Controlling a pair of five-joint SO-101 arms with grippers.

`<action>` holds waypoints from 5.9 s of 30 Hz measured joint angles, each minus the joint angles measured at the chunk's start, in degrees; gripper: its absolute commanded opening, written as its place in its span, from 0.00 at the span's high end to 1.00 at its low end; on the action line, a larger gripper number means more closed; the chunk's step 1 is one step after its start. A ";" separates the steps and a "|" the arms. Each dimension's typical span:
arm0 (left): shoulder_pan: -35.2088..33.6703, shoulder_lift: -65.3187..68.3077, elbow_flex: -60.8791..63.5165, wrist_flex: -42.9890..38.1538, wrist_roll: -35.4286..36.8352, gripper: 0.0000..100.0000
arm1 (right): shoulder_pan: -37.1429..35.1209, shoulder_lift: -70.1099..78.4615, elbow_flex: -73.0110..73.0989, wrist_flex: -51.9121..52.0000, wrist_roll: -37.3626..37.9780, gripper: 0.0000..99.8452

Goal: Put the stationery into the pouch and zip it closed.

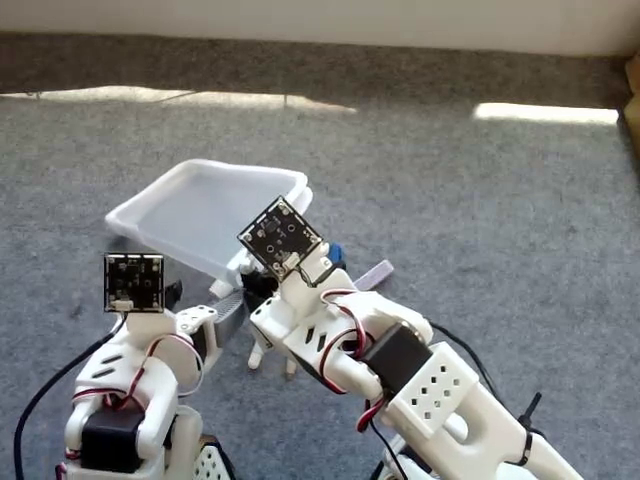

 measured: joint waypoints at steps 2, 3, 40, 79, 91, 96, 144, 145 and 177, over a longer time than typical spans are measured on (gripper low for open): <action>-1.85 0.00 0.97 -1.85 0.00 0.67 | -0.62 0.00 0.00 0.00 0.00 0.99; -2.55 0.00 1.14 -2.29 0.00 0.67 | -0.79 0.00 0.00 0.00 0.00 0.99; -8.44 0.00 0.44 -4.13 0.00 0.67 | -1.41 0.00 0.00 3.08 0.00 0.99; -12.92 0.00 1.14 -4.48 0.18 0.99 | 11.60 -0.09 -0.09 5.45 0.44 0.99; -14.15 0.00 1.23 -4.48 0.00 0.99 | 17.14 -0.09 -0.09 5.54 1.49 0.99; -14.15 0.00 1.23 -4.48 0.00 0.99 | 11.52 -0.09 -0.09 6.95 1.49 0.94; -14.15 0.00 1.23 -4.48 0.00 0.99 | -8.97 17.76 12.31 -21.71 2.37 0.79; -14.15 0.00 1.23 -4.48 0.00 0.99 | -8.70 17.23 12.31 -21.71 2.37 0.79; -15.74 0.00 1.23 -4.48 0.00 0.99 | -5.98 19.52 14.24 -37.71 6.07 0.99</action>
